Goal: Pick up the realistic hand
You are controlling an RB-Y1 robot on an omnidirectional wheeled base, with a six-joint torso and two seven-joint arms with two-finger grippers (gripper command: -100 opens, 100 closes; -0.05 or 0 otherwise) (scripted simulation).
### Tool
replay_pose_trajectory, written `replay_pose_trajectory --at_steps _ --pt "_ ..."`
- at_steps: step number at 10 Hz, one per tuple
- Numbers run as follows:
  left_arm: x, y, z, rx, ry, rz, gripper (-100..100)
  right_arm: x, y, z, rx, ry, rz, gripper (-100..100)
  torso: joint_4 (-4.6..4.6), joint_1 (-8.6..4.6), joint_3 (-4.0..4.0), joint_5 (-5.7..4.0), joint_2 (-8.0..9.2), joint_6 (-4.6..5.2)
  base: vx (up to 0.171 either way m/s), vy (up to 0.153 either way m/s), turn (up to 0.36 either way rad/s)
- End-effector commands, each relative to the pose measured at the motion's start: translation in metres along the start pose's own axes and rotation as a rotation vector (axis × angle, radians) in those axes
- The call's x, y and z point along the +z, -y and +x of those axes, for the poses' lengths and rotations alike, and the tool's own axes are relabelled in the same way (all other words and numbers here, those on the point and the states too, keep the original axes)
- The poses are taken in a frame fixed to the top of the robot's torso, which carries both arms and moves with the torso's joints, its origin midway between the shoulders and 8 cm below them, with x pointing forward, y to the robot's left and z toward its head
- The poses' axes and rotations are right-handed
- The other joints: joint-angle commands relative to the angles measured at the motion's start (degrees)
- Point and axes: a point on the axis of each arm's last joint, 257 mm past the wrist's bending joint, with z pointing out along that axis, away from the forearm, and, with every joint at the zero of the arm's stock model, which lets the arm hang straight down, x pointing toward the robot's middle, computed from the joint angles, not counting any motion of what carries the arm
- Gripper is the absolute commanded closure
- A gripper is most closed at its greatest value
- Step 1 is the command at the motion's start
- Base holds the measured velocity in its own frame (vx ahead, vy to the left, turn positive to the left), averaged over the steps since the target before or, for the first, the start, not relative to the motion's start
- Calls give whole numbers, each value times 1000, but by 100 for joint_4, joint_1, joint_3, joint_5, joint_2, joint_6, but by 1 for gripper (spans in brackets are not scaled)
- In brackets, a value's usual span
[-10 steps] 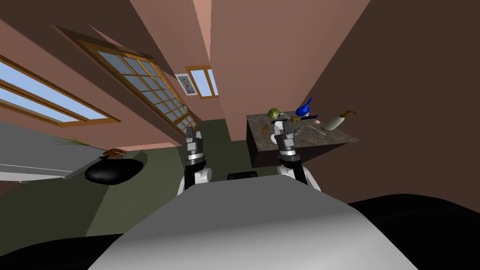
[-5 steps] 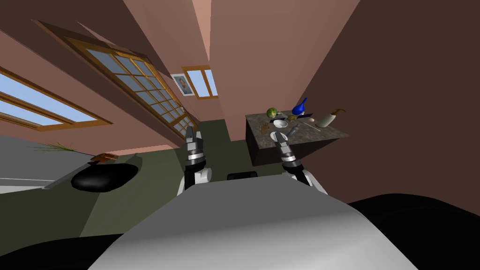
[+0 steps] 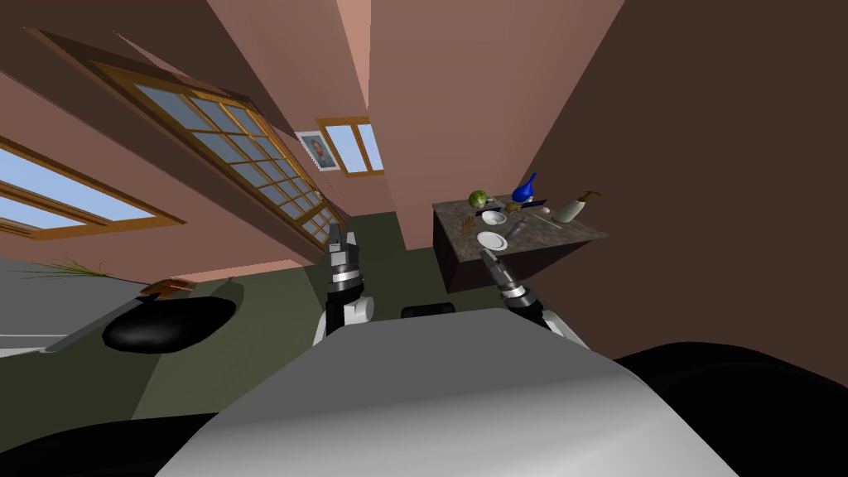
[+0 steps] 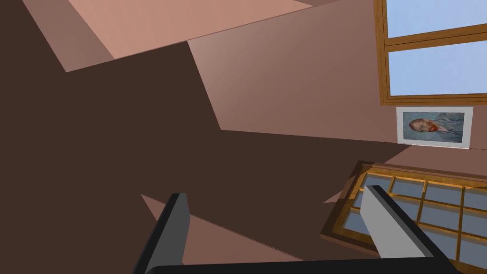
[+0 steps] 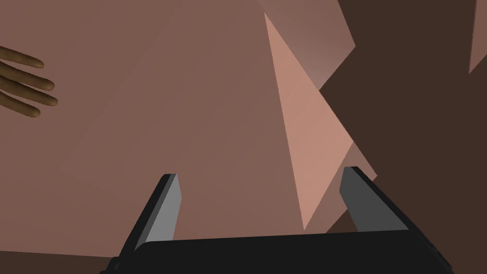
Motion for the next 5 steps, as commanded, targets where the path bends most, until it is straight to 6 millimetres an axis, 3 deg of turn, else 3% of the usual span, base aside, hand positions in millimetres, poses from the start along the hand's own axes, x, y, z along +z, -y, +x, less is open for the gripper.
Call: replay_pose_trajectory --at_steps 1,2,3,4,5 --pt "0 0 0 0 0 0 0 -7 3 6 -39 -33 5 -100 0 0 0 0 0 0 22 37 -32" --pt "0 0 0 0 0 0 0 -25 14 18 -101 -103 17 -100 0 -1 -1 0 -1 -2 30 43 -48" --pt "0 0 0 0 0 0 0 -25 14 18 -103 -104 17 -100 0 0 -1 0 -2 0 30 32 -35" --pt "0 0 0 0 0 0 0 -44 24 29 -162 -175 27 -100 -1 -3 -2 -1 -4 -2 44 38 -44" --pt "0 0 0 0 0 0 0 -44 24 29 -167 -179 25 -100 -2 -3 -5 0 -8 -1 41 31 -26"
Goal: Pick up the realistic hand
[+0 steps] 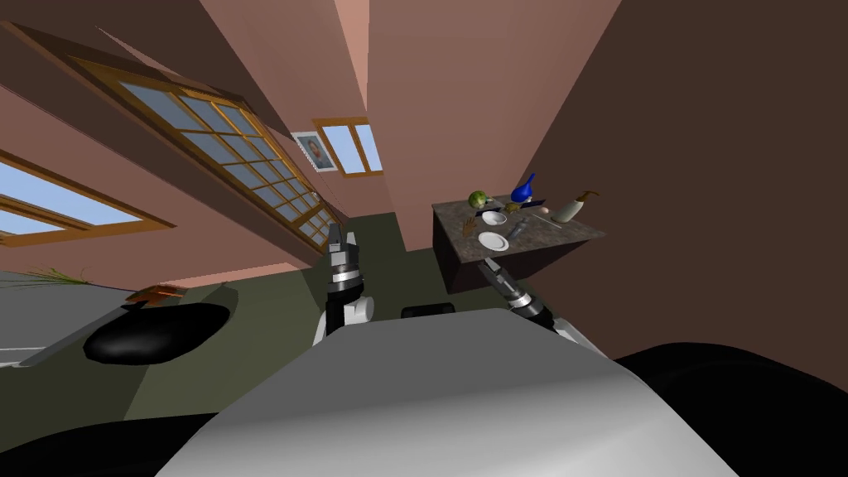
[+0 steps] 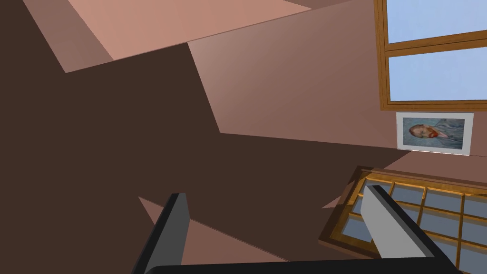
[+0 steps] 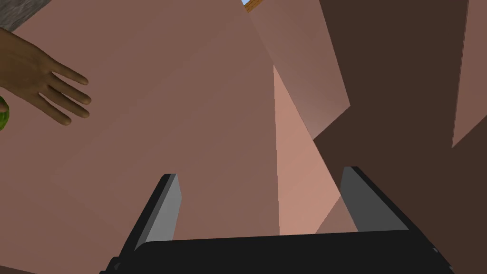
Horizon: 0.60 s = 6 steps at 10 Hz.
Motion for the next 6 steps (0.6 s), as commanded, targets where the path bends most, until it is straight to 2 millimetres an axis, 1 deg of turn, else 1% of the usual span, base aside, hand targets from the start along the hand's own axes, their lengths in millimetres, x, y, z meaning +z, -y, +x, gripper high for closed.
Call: replay_pose_trajectory --at_steps 1,2,3,4,5,6 --pt "0 0 0 0 0 0 0 -21 9 18 -67 -83 3 -100 0 0 0 0 0 0 56 26 -37" --pt "0 0 0 0 0 0 0 -22 10 19 -76 -91 2 -100 -1 -2 -2 0 -3 1 52 25 -22" --pt "0 0 0 0 0 0 0 -42 20 32 -130 -160 9 -100 -1 -2 -3 -1 -4 -1 68 26 -23" --pt "0 0 0 0 0 0 0 -42 20 32 -139 -172 2 -100 -2 -4 -5 0 -10 0 59 30 -16" --pt "0 0 0 0 0 0 0 -63 30 43 -188 -242 7 -100 -2 -1 -5 0 -8 -1 83 49 -19" --pt "0 0 0 0 0 0 0 -64 30 43 -200 -257 -3 -100 -3 4 -8 1 -15 0 73 33 -13"
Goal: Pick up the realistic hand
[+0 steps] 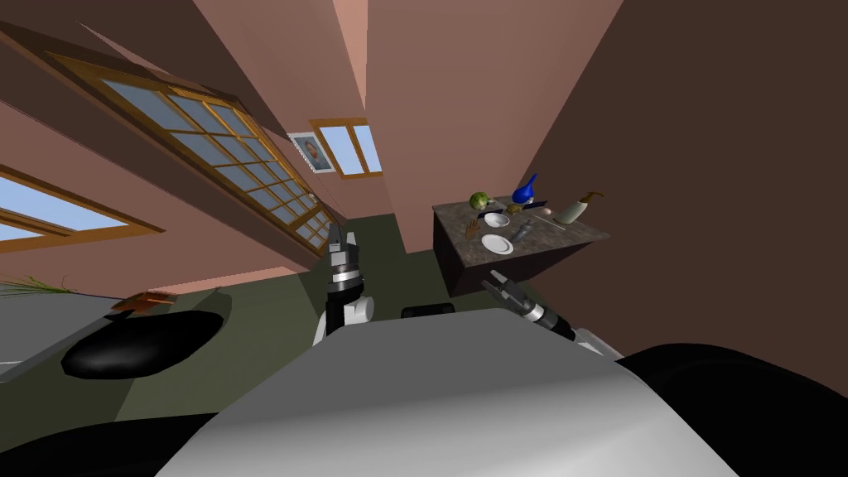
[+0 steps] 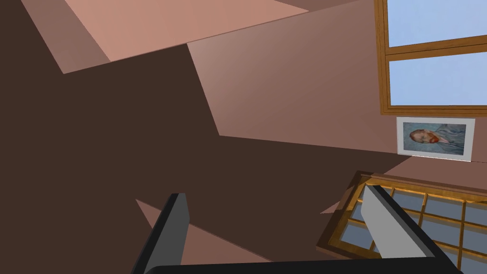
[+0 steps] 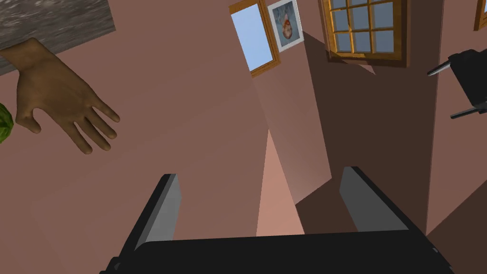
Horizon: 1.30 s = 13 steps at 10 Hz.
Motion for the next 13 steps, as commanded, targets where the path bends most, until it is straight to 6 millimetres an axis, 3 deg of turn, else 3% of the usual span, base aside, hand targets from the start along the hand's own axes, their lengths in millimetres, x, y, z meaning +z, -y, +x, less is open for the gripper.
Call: replay_pose_trajectory --at_steps 1,2,3,4,5,6,7,8,9,11,12,13 --pt "0 0 0 0 0 0 0 -21 7 19 -61 -82 -7 -100 0 0 0 0 0 0 90 29 -6" --pt "0 0 0 0 0 0 0 -24 9 20 -77 -102 -15 -100 -1 -2 -2 -1 -5 0 76 26 -5" --pt "0 0 0 0 0 0 0 -43 17 34 -124 -165 -10 -100 0 -3 -1 -1 -2 -1 107 33 4" --pt "0 0 0 0 0 0 0 -44 18 34 -138 -188 -27 -100 -2 -3 -6 -1 -11 -1 89 26 1" --pt "0 0 0 0 0 0 0 -64 27 46 -182 -251 -25 -100 -2 -4 -4 -1 -7 -1 97 24 14" --pt "0 0 0 0 0 0 0 -66 29 45 -199 -274 -44 -100 -2 -4 -5 -1 -9 0 108 15 3" --pt "0 0 0 0 0 0 0 -86 38 54 -243 -335 -43 -100 -3 -8 -7 -2 -13 -2 130 20 30" --pt "0 0 0 0 0 0 0 -87 40 53 -258 -357 -62 -100 -4 -6 -11 -2 -20 -2 109 21 13" --pt "0 0 0 0 0 0 0 -106 49 60 -302 -413 -64 -100 -4 -6 -10 -2 -16 -1 143 16 31" --pt "0 0 0 0 0 0 0 -109 53 58 -320 -444 -87 -100 -5 -2 -13 -2 -21 -3 85 28 9" --pt "0 0 0 0 0 0 0 -128 64 62 -366 -506 -94 -100 -1 -2 -1 -1 -1 -1 94 3 38" --pt "0 0 0 0 0 0 0 -129 66 60 -378 -525 -111 -100 -1 -11 -4 -3 -8 -2 103 11 27"
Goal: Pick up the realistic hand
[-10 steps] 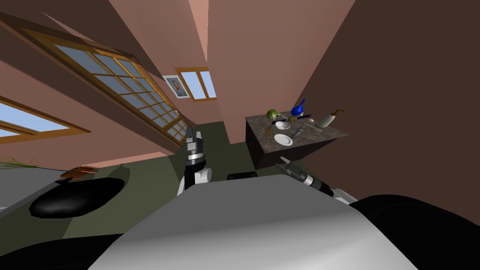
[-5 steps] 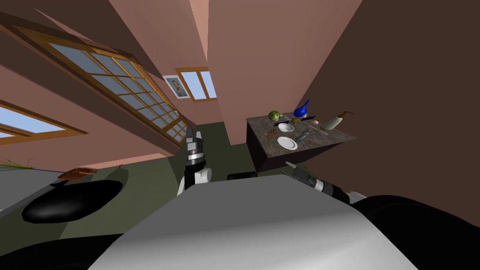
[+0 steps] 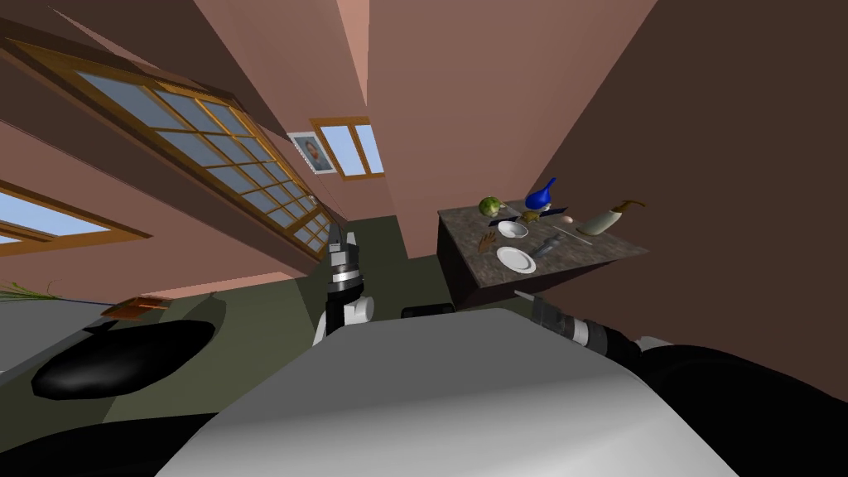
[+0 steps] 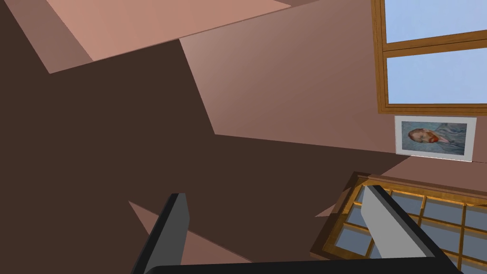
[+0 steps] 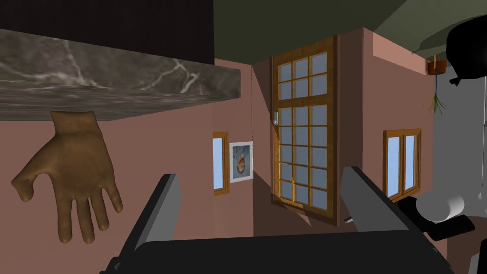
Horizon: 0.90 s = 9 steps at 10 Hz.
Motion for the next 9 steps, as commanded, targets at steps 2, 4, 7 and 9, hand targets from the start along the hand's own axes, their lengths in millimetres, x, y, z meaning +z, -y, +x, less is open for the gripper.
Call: replay_pose_trajectory --at_steps 2,4,7,9 --pt "0 0 0 0 0 0 0 -21 9 14 -70 -87 -30 -100 -3 2 -9 1 -17 0 145 14 31" --pt "0 0 0 0 0 0 0 -37 18 26 -121 -152 -48 -100 2 1 5 0 10 1 65 7 24" --pt "0 0 0 0 0 0 0 -55 32 32 -193 -233 -90 -100 -3 0 -8 0 -15 -1 131 9 37" --pt "0 0 0 0 0 0 0 -70 43 39 -243 -291 -111 -100 0 0 2 -1 5 1 74 4 21"
